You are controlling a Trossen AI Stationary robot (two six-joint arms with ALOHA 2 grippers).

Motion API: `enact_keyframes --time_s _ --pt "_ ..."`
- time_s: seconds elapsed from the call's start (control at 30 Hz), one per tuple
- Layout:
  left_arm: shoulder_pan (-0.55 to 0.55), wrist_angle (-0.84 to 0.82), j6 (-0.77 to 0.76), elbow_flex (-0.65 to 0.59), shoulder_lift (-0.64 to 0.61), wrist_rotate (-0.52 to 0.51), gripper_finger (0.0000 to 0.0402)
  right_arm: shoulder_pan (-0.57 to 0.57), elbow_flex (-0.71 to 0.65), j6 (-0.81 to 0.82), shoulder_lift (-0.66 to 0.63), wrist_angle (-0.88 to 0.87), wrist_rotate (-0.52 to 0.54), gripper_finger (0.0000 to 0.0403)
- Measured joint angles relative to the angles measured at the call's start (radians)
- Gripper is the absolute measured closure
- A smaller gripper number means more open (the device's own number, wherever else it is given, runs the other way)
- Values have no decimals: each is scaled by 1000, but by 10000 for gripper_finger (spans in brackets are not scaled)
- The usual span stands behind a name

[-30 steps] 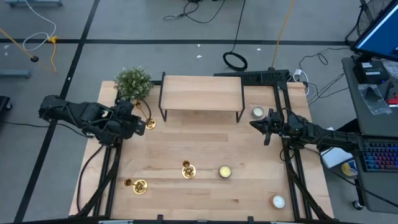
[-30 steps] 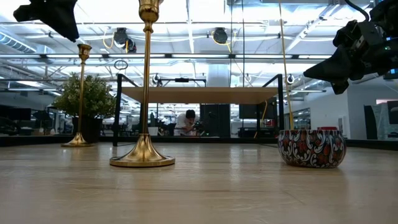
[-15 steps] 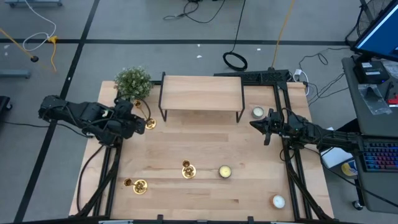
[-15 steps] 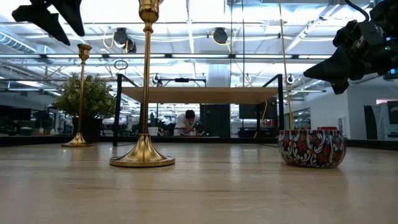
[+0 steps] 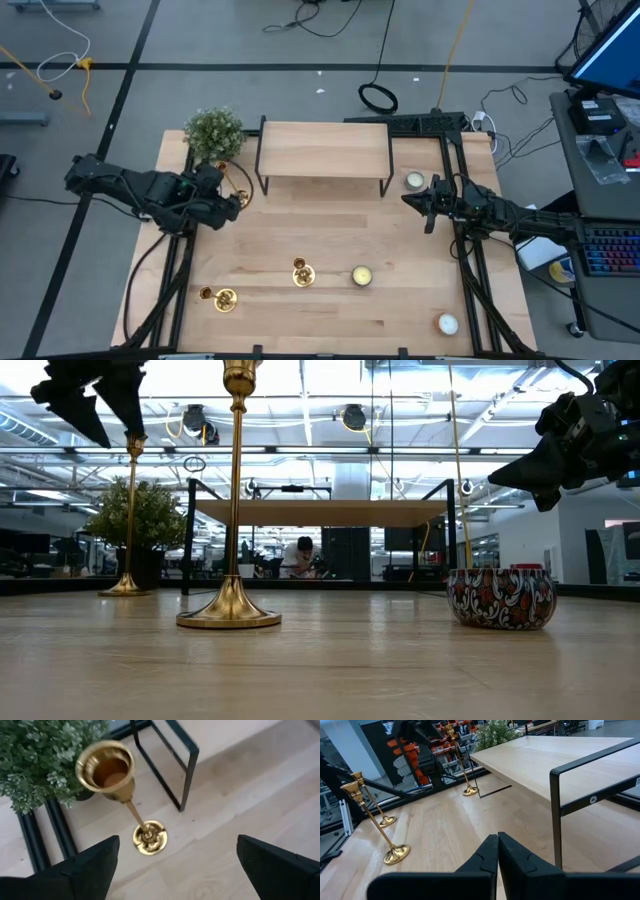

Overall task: Pick & Place candle stick holders
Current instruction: Put the top gold candle holder on the shelf

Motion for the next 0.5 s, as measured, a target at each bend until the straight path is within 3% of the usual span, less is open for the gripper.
enact_keyframes --time_s 0.23,0.5 --pt "0 -58 -33 -36 23 -14 6 0 0 0 0 0 0 399" --pt "2 -115 -115 -46 23 -206 5 0 0 0 0 0 17 399"
